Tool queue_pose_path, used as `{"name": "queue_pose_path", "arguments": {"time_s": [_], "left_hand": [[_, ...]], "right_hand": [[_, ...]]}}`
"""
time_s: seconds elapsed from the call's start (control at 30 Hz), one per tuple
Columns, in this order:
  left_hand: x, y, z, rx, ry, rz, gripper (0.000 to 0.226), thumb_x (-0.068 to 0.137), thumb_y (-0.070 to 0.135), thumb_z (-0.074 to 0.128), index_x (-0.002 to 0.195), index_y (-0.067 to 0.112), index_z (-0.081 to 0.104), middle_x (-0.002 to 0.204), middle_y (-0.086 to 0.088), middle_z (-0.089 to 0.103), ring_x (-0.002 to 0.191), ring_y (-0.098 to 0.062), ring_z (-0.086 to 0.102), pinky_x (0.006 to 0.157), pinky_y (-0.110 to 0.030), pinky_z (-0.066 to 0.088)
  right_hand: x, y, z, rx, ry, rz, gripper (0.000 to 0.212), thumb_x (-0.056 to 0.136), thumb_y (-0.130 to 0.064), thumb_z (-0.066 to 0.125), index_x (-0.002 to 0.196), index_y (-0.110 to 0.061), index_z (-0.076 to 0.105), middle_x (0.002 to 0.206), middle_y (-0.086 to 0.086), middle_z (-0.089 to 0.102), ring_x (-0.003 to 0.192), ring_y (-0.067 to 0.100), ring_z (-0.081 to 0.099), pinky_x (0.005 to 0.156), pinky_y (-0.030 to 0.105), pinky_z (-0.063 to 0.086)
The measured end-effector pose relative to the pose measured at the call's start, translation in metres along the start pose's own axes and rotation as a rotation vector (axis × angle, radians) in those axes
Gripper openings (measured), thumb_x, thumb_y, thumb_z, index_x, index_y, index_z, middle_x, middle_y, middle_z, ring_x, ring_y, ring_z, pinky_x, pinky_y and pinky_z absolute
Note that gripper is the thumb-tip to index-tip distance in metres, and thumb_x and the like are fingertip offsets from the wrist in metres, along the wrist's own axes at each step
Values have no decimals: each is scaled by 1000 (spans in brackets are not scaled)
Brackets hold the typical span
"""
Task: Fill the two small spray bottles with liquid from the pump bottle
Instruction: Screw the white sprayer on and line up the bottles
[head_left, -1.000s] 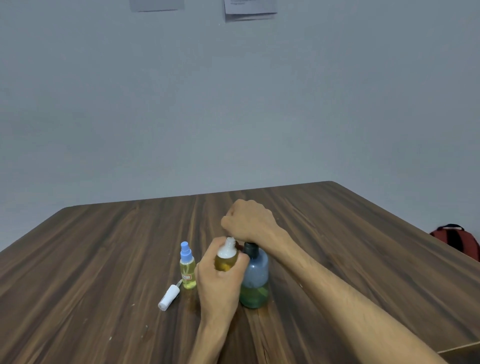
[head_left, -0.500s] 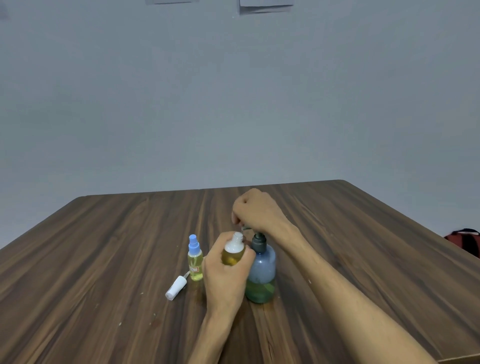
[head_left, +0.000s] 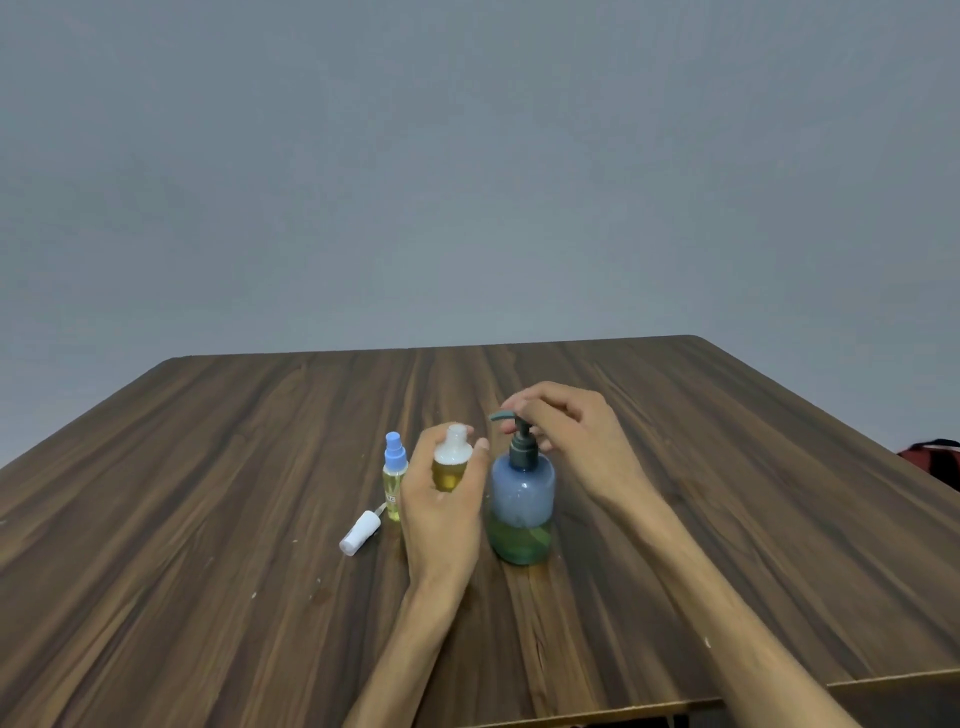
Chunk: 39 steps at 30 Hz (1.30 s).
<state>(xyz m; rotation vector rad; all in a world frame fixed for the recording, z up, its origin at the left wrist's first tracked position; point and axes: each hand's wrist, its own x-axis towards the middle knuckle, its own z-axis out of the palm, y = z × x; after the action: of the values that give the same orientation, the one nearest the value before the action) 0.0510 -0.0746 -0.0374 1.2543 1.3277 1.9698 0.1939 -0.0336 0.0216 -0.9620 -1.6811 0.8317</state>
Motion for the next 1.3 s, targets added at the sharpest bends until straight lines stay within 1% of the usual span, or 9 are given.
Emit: {"name": "queue_pose_path", "arguments": {"time_s": [0.17,0.4,0.53,0.63,0.73,0.87,0.97,1.13,1.3], "left_hand": [[2,0,-8,32,-48,-26,15,96,13,74,107,21,69,88,22,69,73,5,63,67,-11,49],[0,-9,-24,83,-224,-112,31,82,30,59,111,32,67,96,-6,65,81,-21,63,73,-35,54],[2,-17,-34,12,-307,-191,30,99,13,70,125,27,67,111,2,73,101,-3,70,79,-13,54],[3,-26,-42,2,-327,-202,39,94,13,79,130,25,68,117,1,78,115,-12,72,94,-26,57],[7,-31,-48,36,-319,-175,40,90,9,83,124,26,71,115,-1,78,113,-17,74,92,-37,61],[10,-31,-55,54,-331,-179,42,84,0,85,118,20,71,112,-1,80,109,-15,75,81,-24,60],[10,-34,-64,62,-349,-192,41,82,-5,85,114,16,71,113,1,81,110,-15,75,81,-23,60],[7,-40,-85,129,-369,-204,42,80,-2,88,113,20,73,114,5,81,114,-12,75,99,-40,60],[2,-33,-110,143,-346,-202,42,79,-4,88,113,17,73,112,3,81,111,-14,76,100,-43,60]], "right_hand": [[-28,20,-3,-135,36,-24,44,79,-50,82,117,-31,70,106,-15,74,100,5,68,80,18,54],[-48,35,7,-405,103,73,72,61,-61,93,120,-40,58,110,-20,63,96,2,62,75,15,51],[-45,36,7,-366,80,62,70,67,-46,96,126,-36,61,118,-20,67,103,0,64,85,20,56],[-37,38,2,-255,-11,76,67,72,-30,96,129,-34,61,124,-20,68,108,-3,66,89,16,57],[-25,42,1,-220,-144,94,65,81,-24,90,135,-34,56,136,-17,64,121,-1,63,100,20,55],[-9,45,-1,-234,-235,99,71,80,-33,84,143,-31,53,142,-9,63,128,12,62,111,42,52],[-11,43,1,-258,-209,67,78,75,-32,80,147,-32,51,143,-11,63,129,8,60,110,38,53],[-39,15,13,-155,261,-238,32,83,-13,70,114,-20,74,109,-12,74,104,10,69,88,26,57],[-47,-14,42,-118,89,-341,22,87,4,68,89,-14,80,81,-6,76,76,15,70,65,25,57]]}}
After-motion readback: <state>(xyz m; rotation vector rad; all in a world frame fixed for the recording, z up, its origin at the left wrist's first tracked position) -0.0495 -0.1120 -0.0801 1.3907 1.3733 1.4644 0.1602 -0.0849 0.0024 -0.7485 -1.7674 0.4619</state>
